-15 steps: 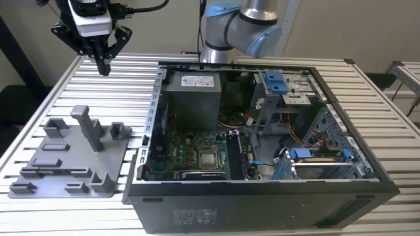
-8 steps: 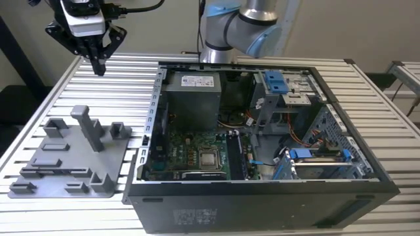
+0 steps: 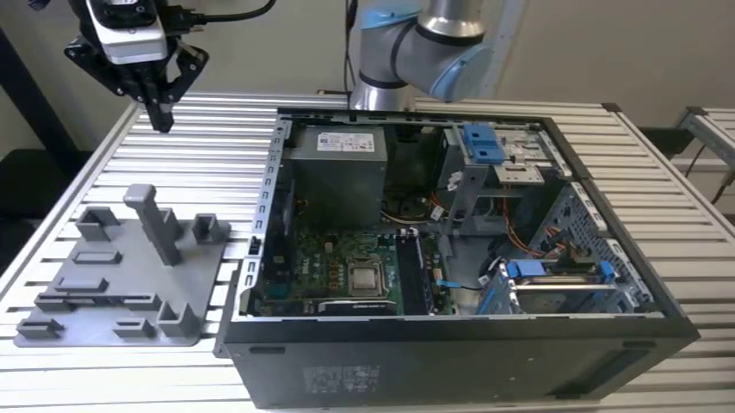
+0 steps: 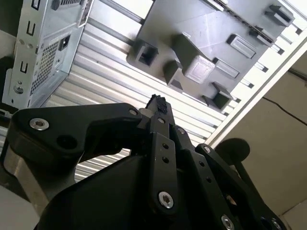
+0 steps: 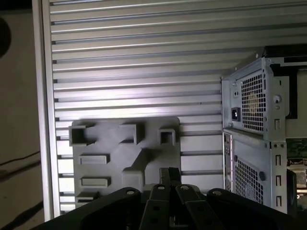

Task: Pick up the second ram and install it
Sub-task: 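Reach for the second ram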

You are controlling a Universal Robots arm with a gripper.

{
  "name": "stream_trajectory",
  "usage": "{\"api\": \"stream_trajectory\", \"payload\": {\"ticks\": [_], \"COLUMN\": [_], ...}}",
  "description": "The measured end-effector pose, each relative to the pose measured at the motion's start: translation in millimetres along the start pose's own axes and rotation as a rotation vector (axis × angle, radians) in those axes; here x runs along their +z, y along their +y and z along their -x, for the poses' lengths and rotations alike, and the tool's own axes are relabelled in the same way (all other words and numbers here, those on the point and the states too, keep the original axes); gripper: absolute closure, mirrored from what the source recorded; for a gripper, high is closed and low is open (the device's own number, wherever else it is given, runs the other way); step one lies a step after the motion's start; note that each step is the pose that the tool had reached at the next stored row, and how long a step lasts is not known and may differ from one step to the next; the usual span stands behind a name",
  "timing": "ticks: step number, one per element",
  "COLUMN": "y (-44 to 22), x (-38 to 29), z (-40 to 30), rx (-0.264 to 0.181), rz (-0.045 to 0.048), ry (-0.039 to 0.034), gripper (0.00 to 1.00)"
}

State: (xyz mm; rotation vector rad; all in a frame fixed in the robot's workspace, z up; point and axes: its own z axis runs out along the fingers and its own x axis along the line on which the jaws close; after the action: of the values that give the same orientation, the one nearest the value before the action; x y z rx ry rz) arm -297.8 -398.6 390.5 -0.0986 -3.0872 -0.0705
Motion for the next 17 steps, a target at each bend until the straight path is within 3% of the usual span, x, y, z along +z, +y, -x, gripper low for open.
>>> {"api": "stream_trajectory", "payload": {"ticks": [17], "y": [-2.4], "x": [2.0], "z": [-36.0], "rx": [-0.001], "rz": [-0.0007], "ry": [0.0107], "gripper": [0.89]}}
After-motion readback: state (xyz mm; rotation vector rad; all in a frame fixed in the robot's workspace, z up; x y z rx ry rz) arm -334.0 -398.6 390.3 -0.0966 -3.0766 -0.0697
